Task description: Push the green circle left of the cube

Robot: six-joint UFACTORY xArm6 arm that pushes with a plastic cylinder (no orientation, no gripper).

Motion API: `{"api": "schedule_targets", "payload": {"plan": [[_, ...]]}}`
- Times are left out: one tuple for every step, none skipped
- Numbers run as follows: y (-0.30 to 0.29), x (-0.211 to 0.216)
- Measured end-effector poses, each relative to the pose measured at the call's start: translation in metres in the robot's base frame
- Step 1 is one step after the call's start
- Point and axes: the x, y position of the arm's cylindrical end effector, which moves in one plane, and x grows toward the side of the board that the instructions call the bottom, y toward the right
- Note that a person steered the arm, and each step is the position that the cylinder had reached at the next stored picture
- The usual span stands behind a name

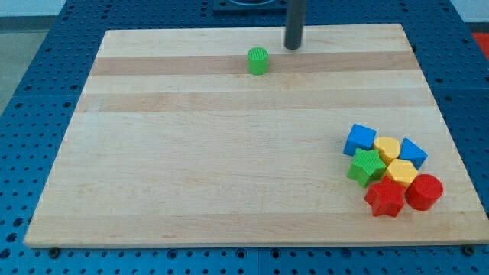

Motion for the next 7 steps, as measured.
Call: {"api": "schedule_targets", "payload": {"plan": [[-0.043,0.0],[-0.058,0.007],[-0.063,0.029],[-0.063,0.052],[-0.063,0.075],[-0.063,0.095],[-0.059,0.096]]}}
